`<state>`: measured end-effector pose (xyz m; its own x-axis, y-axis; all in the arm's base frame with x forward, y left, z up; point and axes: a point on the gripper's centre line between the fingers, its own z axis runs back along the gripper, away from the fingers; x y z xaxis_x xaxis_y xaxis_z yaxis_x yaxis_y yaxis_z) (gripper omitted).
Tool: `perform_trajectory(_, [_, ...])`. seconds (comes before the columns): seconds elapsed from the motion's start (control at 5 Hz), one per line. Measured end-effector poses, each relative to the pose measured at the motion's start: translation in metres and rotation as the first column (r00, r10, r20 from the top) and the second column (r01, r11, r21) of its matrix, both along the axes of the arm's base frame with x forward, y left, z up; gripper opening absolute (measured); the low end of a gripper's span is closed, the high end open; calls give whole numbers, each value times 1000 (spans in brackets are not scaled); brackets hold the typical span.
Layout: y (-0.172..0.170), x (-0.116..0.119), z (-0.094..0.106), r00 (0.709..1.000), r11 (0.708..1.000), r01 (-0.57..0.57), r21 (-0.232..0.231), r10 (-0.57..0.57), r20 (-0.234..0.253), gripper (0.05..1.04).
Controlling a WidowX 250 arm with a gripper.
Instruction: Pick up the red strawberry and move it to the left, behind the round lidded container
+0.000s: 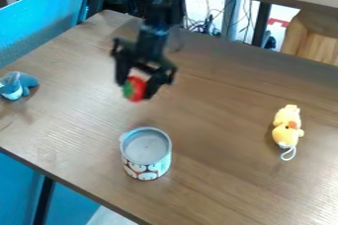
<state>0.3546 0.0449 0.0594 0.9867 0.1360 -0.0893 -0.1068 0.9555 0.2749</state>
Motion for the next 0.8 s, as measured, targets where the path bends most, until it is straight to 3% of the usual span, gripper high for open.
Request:
perform_trajectory(0.2, [45,-3,-12,995,996,-89,29,90,-42,803])
perform_trajectory(0.4, [67,-2,-15,988,989,-144,30,146,-57,803])
perform_trajectory(0.8, [78,-5,-20,980,984,-176,31,178,-89,803])
